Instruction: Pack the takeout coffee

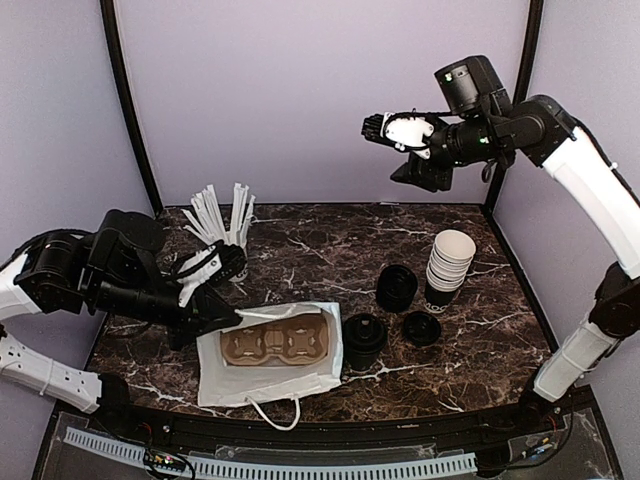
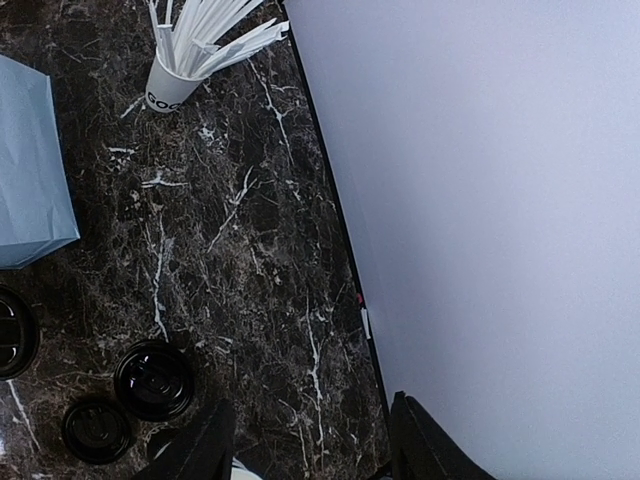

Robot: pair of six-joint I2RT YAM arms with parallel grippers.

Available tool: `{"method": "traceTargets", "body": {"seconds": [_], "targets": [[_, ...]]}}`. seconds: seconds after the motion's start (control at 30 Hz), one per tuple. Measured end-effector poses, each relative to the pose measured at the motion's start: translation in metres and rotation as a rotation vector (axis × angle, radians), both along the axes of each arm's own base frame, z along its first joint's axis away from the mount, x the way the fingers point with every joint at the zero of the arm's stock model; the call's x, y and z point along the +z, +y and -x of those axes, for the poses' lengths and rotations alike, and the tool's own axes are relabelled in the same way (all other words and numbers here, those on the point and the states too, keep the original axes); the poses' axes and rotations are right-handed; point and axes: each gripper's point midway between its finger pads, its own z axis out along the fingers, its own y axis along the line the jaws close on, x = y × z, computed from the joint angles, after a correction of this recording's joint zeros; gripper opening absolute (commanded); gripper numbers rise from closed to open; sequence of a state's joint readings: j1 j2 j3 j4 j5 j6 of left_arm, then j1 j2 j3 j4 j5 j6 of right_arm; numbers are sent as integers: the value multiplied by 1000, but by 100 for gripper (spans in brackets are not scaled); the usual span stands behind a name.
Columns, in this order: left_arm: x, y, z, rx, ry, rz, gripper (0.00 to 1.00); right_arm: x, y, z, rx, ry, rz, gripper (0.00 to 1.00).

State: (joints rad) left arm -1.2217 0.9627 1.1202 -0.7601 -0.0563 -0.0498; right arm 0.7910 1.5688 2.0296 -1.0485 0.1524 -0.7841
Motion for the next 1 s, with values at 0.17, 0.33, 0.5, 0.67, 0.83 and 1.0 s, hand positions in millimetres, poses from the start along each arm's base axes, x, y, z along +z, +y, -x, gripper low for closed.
{"method": "traceTargets", "body": {"seconds": [0.17, 0.33, 0.5, 0.67, 0.83, 1.0], "targets": [[-12, -11, 20, -51, 55, -10, 0, -11, 3, -1, 6, 25, 20, 54], [-18, -17, 26, -60, 76, -16, 0, -19, 4, 1, 17, 45, 28, 54], [-15, -15, 23, -37, 62, -4, 0, -20, 5, 2, 22, 52, 30, 54], [-2, -8, 11, 28, 19, 21, 0, -23, 5, 2, 24, 58, 33, 54], [23, 6, -22, 170, 24, 74, 0, -23, 8, 5, 45, 70, 22, 55], [49, 26, -63, 319, 94, 129, 0, -24, 11, 12, 74, 93, 13, 58]]}}
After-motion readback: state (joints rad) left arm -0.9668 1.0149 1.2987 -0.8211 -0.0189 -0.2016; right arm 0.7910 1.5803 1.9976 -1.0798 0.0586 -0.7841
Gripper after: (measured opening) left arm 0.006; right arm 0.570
